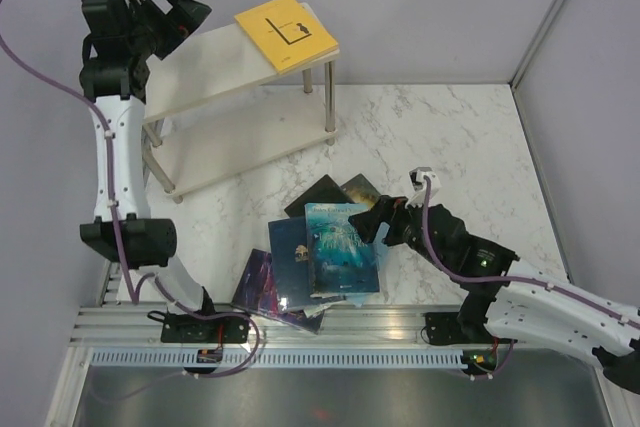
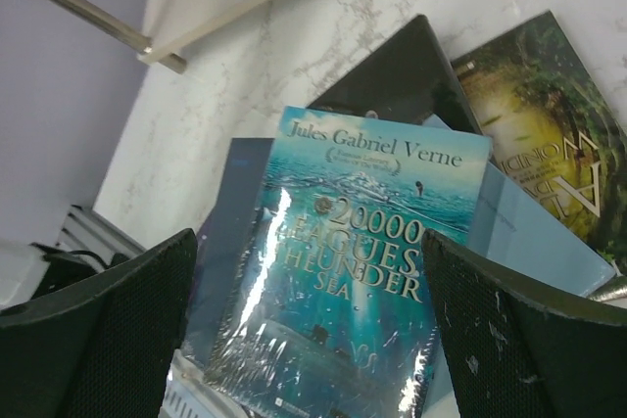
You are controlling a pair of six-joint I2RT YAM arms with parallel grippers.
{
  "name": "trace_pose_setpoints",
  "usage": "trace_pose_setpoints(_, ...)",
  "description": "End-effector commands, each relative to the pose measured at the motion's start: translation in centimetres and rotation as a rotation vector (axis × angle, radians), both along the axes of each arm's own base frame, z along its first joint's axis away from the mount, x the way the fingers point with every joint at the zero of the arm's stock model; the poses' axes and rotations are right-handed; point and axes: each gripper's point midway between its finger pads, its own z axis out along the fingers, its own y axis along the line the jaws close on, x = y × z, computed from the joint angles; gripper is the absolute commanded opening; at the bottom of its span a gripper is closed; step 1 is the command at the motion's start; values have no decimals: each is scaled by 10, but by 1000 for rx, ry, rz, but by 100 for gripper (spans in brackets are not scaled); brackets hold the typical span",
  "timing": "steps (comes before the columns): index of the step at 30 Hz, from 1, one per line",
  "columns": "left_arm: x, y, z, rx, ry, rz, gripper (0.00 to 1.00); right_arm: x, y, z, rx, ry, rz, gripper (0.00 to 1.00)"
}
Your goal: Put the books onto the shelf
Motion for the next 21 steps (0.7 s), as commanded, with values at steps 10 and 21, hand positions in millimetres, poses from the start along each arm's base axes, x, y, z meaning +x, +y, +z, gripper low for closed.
trace_pose_setpoints(10,-212,-123,-99,125,153,-397,100,15,12,-86,-156,196,-93,98)
trace_pose_setpoints(21,-302,-167,-268,49,453,-586,100,8,3,-105,-164,229,-104,98)
